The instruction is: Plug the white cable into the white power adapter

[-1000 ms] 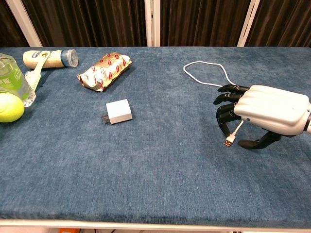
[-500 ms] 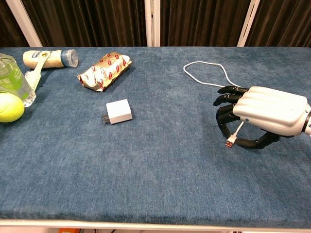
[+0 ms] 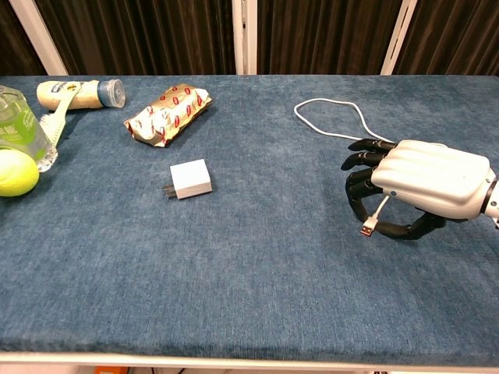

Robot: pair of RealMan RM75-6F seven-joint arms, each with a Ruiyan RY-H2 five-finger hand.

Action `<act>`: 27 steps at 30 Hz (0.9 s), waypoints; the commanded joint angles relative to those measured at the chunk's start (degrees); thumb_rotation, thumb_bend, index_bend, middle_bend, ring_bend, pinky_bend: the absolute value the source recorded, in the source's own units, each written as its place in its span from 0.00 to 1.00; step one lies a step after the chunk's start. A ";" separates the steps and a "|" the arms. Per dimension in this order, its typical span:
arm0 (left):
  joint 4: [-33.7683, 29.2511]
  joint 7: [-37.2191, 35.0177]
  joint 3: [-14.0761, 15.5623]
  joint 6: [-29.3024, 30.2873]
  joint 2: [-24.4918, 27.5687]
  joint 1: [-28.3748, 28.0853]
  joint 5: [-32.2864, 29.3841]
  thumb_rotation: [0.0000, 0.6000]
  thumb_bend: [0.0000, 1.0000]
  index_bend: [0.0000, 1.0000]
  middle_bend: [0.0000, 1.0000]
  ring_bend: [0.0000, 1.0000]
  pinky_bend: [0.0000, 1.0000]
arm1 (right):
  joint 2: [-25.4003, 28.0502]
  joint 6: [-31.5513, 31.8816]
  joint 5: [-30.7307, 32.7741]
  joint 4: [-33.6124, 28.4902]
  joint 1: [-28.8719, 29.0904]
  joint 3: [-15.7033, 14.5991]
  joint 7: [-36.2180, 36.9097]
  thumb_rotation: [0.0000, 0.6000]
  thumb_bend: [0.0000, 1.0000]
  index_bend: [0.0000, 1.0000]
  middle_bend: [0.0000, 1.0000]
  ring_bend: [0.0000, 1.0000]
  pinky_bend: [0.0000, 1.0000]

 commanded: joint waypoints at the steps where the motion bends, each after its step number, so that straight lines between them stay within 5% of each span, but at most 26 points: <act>1: 0.04 -0.07 0.03 0.01 0.00 0.00 0.08 1.00 0.14 0.19 0.19 0.14 0.06 | -0.08 0.09 -0.01 0.02 -0.06 -0.09 -0.19 1.00 0.31 0.50 0.35 0.12 0.00; 10: 0.27 -0.57 0.14 0.20 0.05 0.12 0.38 1.00 0.14 0.19 0.19 0.14 0.06 | -0.21 2.43 0.33 -0.27 -1.30 0.15 -1.07 1.00 0.33 0.61 0.38 0.13 0.00; 27: -0.75 2.02 -0.56 -3.32 1.01 -3.36 2.29 1.00 0.14 0.18 0.19 0.14 0.06 | 2.06 5.79 3.67 -3.73 -3.46 2.94 -1.63 1.00 0.35 0.63 0.53 0.27 0.01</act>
